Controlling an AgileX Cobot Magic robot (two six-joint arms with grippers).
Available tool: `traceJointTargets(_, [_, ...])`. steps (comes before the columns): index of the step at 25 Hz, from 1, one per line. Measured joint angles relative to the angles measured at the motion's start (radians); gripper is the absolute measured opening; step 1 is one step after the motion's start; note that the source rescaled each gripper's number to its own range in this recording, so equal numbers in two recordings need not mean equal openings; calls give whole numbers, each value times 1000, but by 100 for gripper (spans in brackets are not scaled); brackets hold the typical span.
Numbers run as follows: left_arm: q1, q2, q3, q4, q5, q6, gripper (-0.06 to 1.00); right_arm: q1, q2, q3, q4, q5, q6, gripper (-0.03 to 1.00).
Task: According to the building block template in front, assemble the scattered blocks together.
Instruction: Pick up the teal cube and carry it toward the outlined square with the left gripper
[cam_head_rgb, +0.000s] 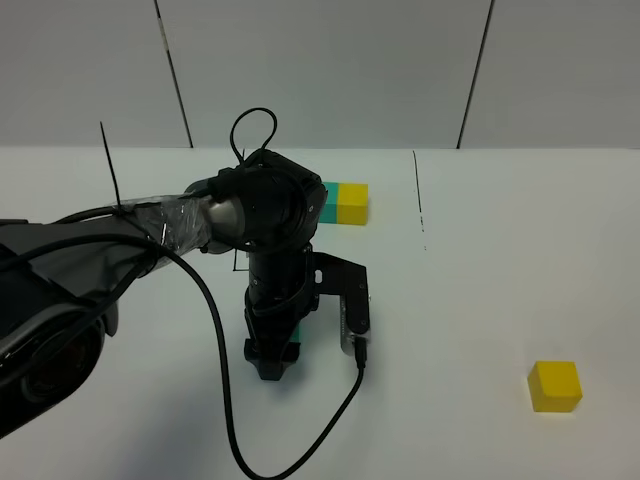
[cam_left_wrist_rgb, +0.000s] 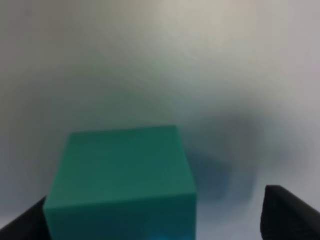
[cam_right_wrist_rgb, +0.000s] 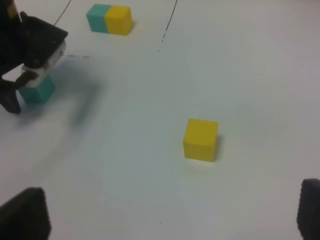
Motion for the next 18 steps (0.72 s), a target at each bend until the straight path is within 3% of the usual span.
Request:
traceJointTargets(5, [0, -90, 0, -86, 57, -23, 97, 0, 0, 0, 0, 0, 0, 100])
traceJointTargets(8, [0, -152, -5, -134, 60, -101, 98, 0, 0, 0, 0, 0, 0, 100])
traceJointTargets(11, [16, -186, -7, -121, 60, -178, 99, 0, 0, 0, 0, 0, 0, 100])
traceJointTargets(14, [91, -225, 1, -102, 60, -264, 99, 0, 0, 0, 0, 0, 0, 100])
traceJointTargets(18, [277, -317, 42, -113, 60, -364, 99, 0, 0, 0, 0, 0, 0, 100])
